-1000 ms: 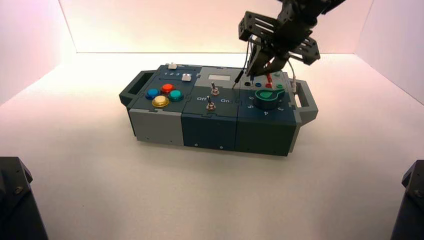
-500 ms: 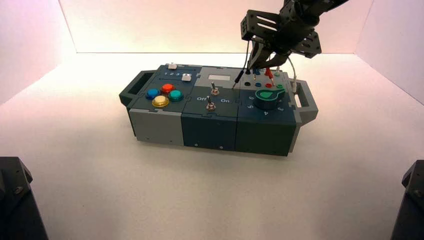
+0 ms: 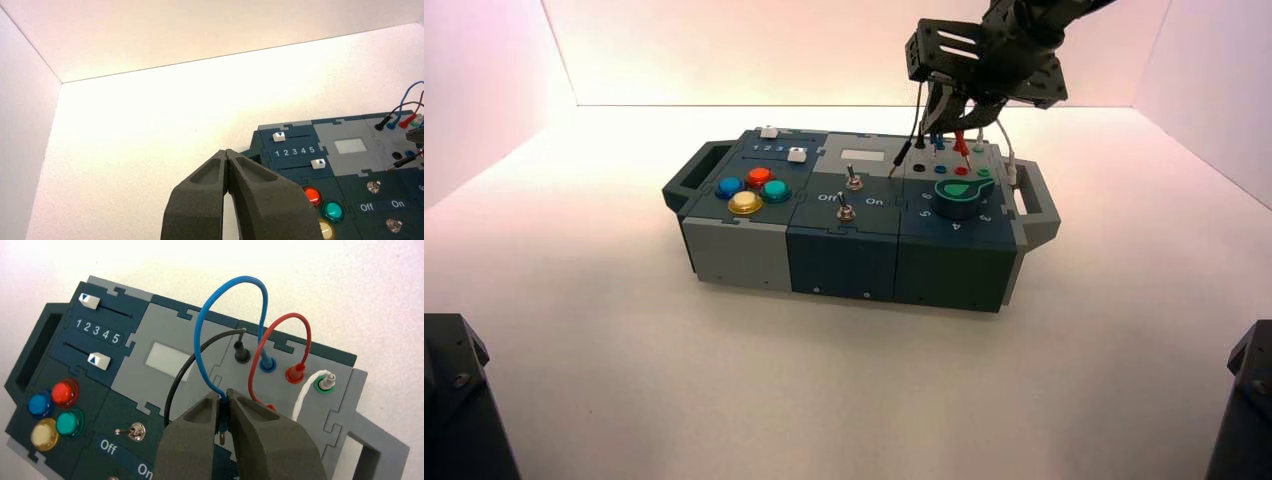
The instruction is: Insert the blue wire.
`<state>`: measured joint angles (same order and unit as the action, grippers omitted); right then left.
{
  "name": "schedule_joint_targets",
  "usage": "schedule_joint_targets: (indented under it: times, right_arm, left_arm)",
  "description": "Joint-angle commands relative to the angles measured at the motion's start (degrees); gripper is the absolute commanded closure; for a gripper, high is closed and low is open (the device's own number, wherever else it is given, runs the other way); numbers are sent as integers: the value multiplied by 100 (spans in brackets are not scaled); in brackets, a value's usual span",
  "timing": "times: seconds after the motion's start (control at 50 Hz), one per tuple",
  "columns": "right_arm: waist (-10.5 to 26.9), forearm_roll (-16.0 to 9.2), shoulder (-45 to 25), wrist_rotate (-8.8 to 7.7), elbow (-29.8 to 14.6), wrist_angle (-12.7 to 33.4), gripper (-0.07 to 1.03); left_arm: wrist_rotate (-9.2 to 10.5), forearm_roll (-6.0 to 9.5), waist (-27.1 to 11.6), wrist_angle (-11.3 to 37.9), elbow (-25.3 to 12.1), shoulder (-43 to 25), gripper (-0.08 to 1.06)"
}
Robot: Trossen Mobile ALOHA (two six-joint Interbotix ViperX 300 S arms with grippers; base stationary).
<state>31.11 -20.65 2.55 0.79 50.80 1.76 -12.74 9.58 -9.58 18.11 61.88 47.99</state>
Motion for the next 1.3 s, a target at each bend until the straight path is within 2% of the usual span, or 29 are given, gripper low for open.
schedule_joint_targets:
  times: [0.02, 0.4, 0.64, 0.9, 1.3]
  right_arm:
    - [9, 114, -9, -18, -193, -53, 99]
    - [18, 308, -387, -18, -387, -35, 99]
    - [18, 352, -334, -18, -387, 26, 99]
    - [-53, 580, -237, -9, -422, 272, 99]
    - [-114, 861, -237, -18, -448, 264, 99]
  left_arm:
    - [0, -9, -18, -62, -220, -18, 101]
    - [0, -9, 0, -53, -211, -26, 101]
    - [9, -9, 0, -53, -211, -44, 101]
    - [0, -9, 0, -62, -220, -70, 101]
    - [0, -9, 0, -62, -211, -62, 101]
